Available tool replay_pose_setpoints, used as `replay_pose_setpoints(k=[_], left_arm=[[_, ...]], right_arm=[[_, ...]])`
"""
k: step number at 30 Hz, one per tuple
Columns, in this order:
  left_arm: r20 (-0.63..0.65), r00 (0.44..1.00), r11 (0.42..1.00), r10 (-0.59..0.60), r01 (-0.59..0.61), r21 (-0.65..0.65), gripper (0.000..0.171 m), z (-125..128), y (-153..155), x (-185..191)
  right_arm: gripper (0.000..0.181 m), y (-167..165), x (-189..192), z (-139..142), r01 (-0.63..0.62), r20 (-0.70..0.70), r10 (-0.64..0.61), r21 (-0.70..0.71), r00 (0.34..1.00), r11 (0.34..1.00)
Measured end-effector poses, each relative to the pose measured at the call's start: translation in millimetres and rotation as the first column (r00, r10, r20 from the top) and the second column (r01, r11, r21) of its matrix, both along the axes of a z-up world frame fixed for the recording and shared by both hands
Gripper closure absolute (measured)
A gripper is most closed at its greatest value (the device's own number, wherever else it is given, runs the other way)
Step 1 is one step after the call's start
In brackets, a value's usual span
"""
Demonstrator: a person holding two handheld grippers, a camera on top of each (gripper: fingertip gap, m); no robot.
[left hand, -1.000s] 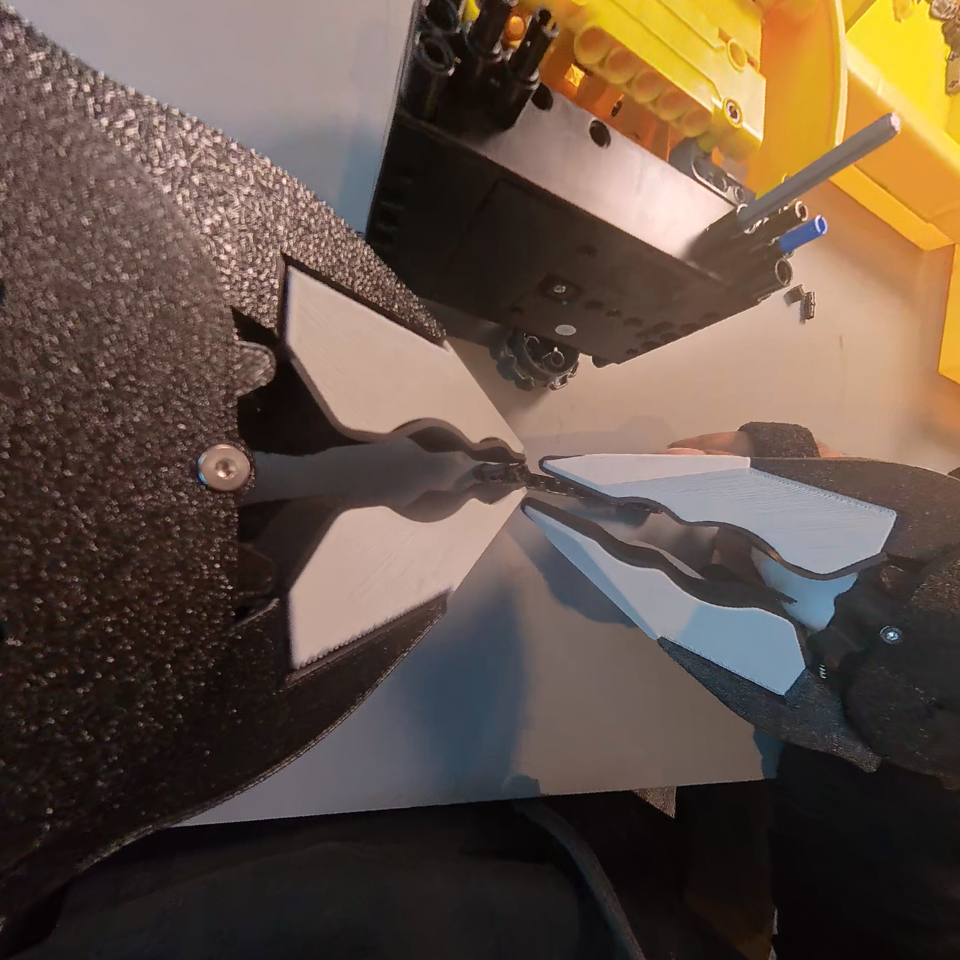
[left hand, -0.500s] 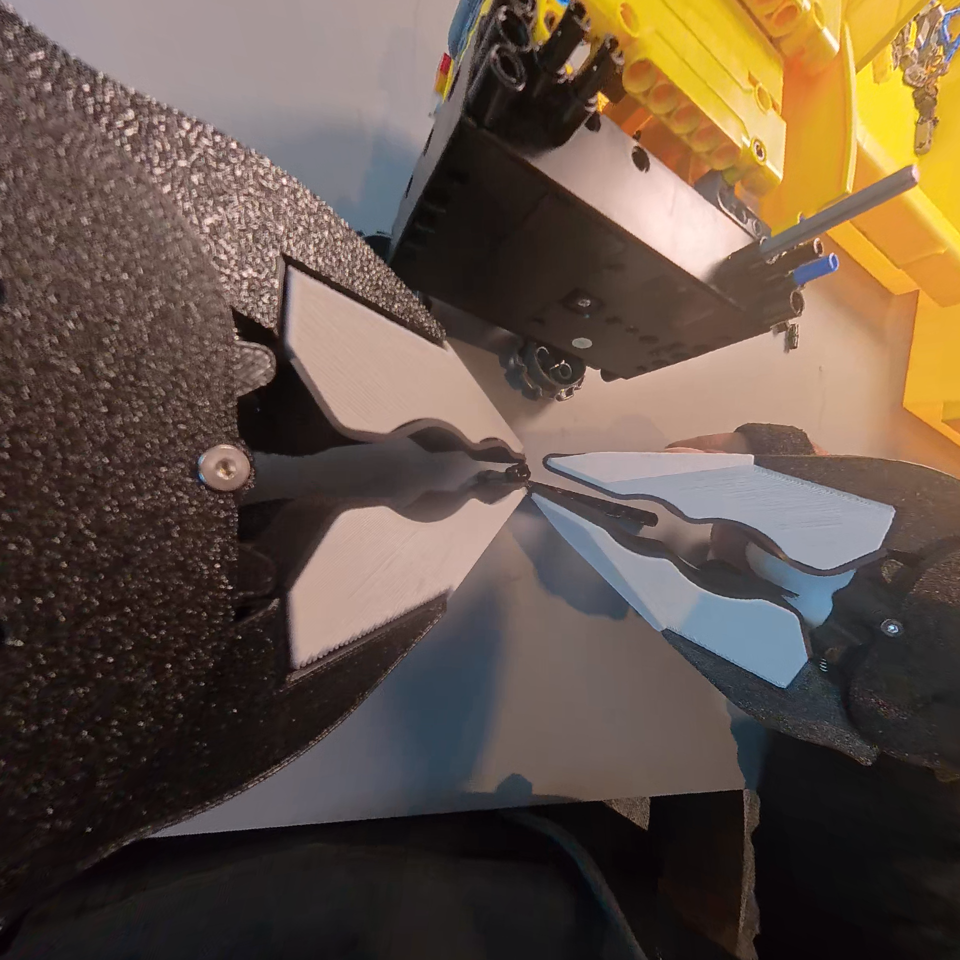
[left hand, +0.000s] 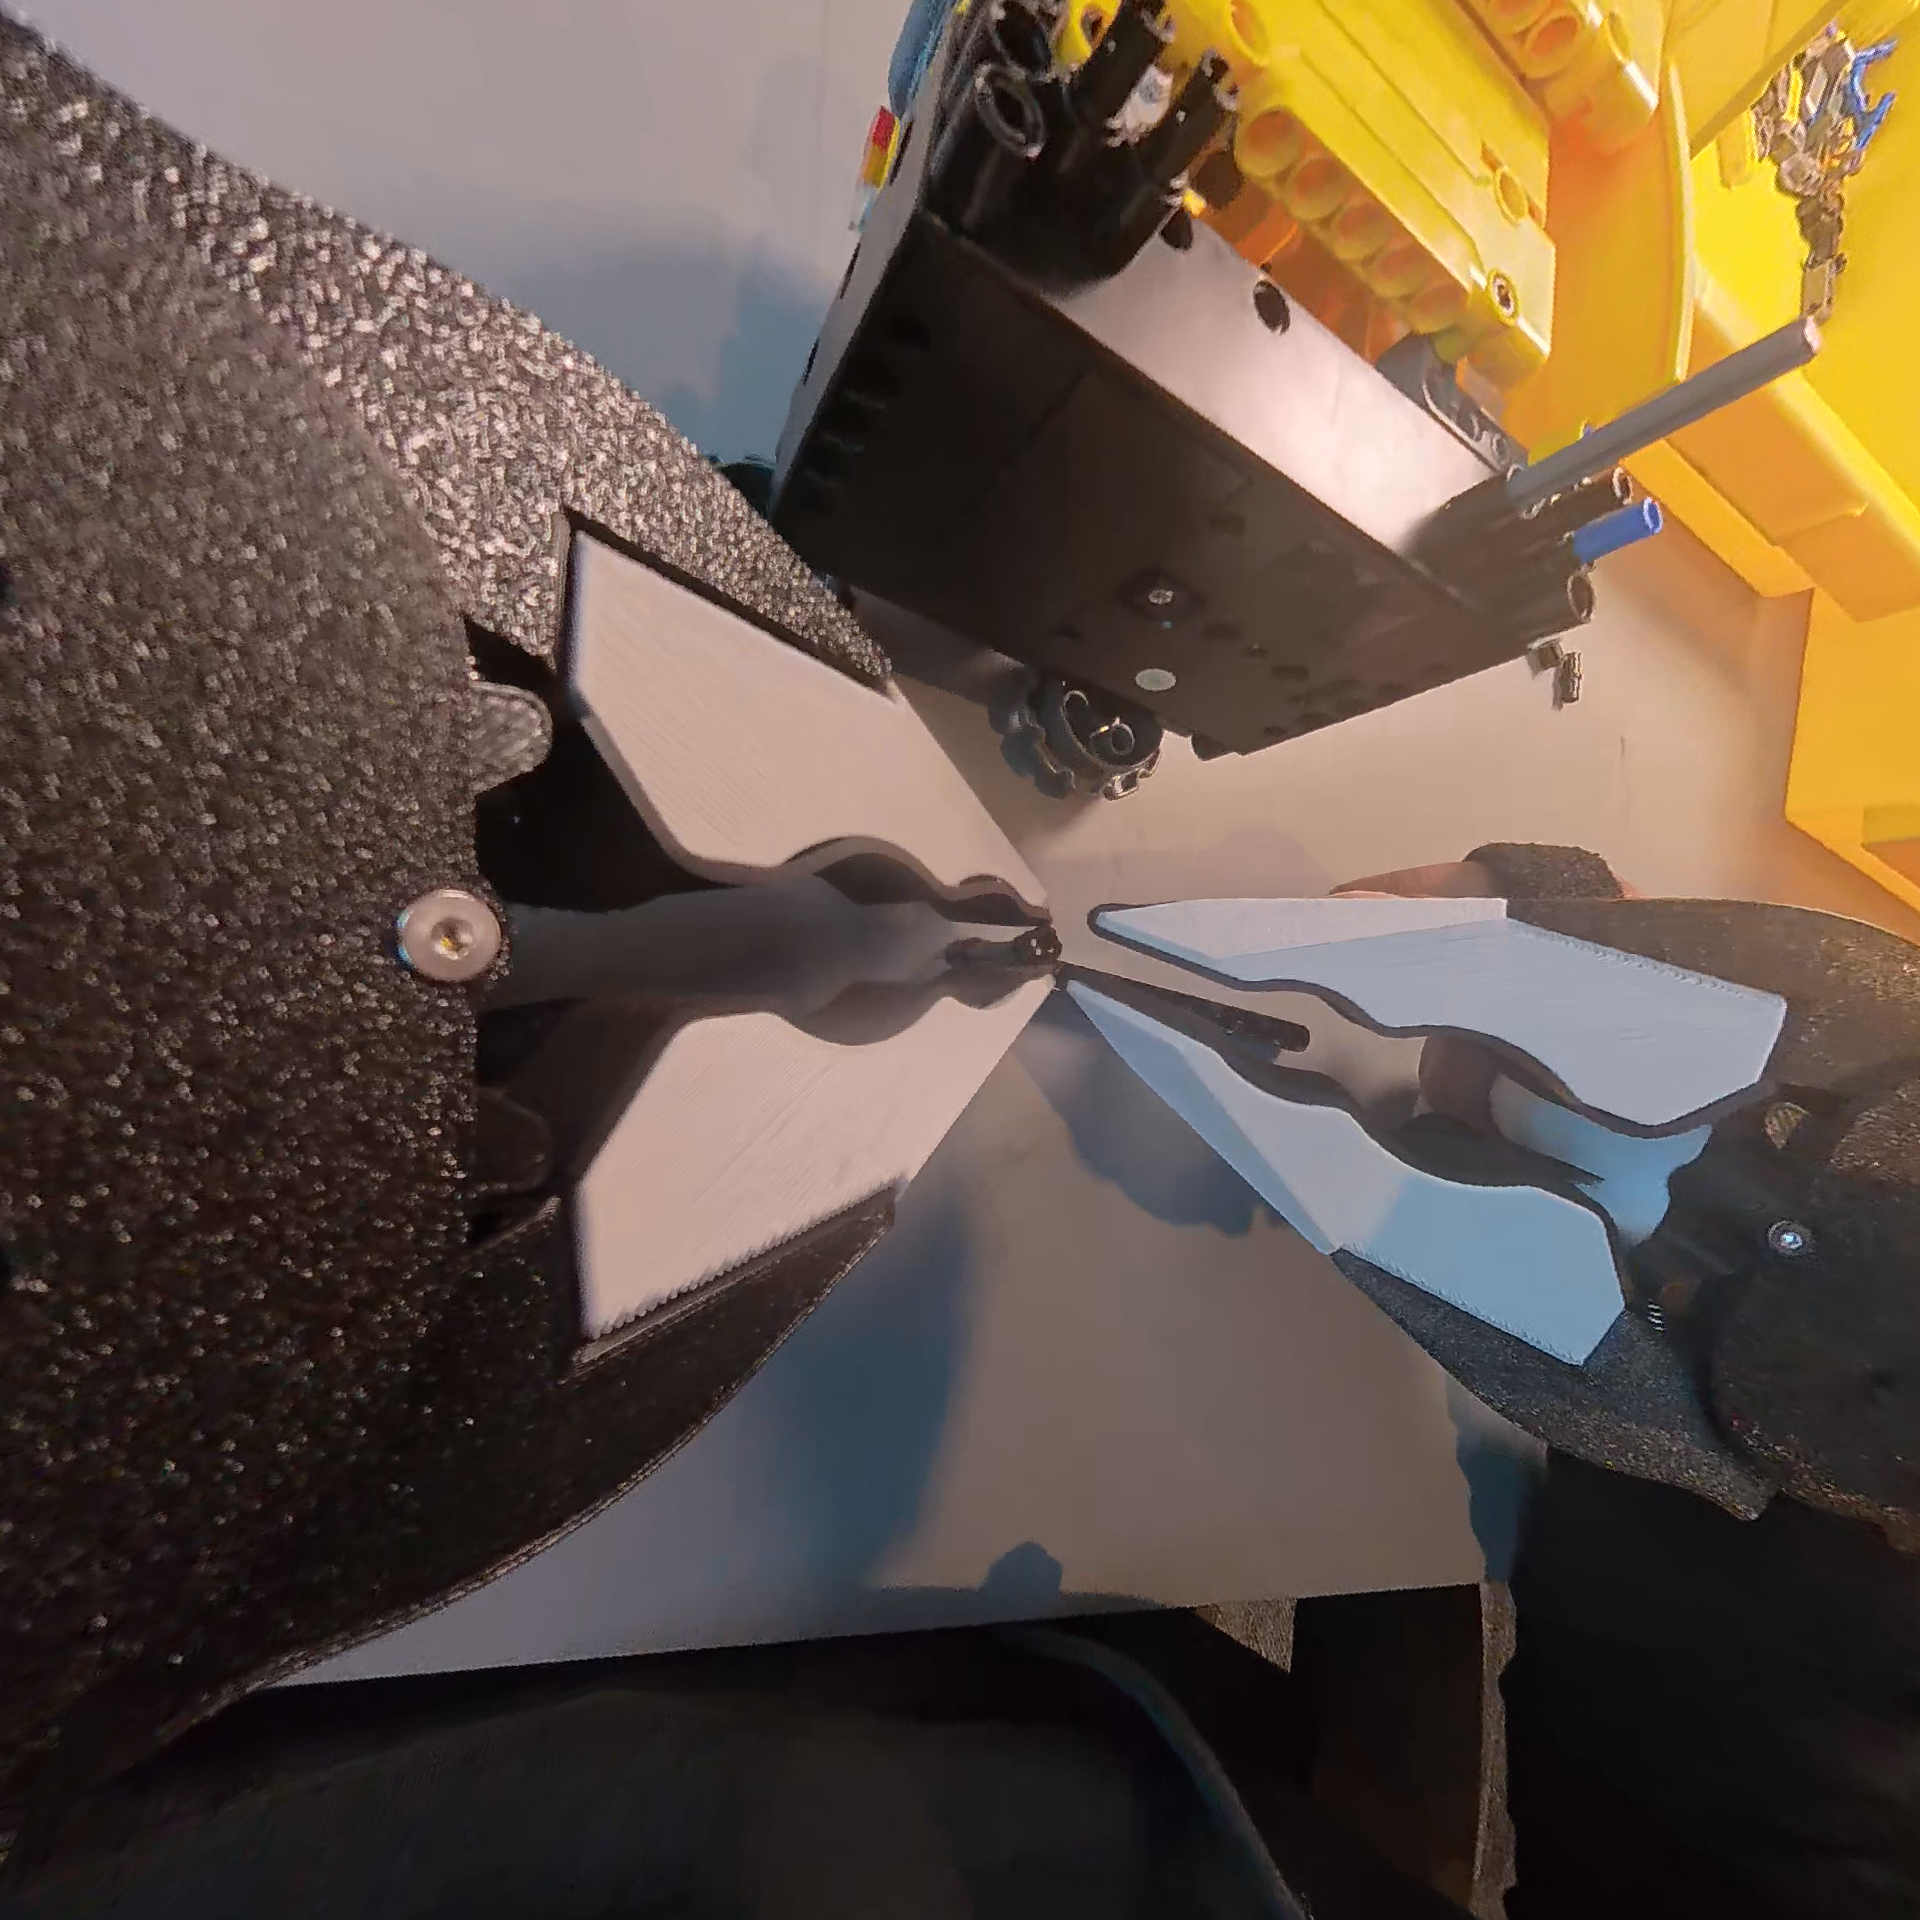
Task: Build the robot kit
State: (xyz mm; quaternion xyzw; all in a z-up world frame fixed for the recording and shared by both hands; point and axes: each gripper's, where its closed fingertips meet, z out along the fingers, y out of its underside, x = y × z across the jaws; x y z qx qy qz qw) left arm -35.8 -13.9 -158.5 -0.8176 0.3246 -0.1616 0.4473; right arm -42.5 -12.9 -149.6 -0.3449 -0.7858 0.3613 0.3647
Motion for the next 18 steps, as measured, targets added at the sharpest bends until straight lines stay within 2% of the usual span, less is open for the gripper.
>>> replay_pose_setpoints(k=[18], left_arm=[[-0.039,0.999,1.000,0.002,-0.002,0.009,0.168,-1.7,-0.6,2.5]], right_arm=[[0.176,-1.4,2.0,-1.7,-0.013,0.009,0.013,0.000,1.000,1.000]])
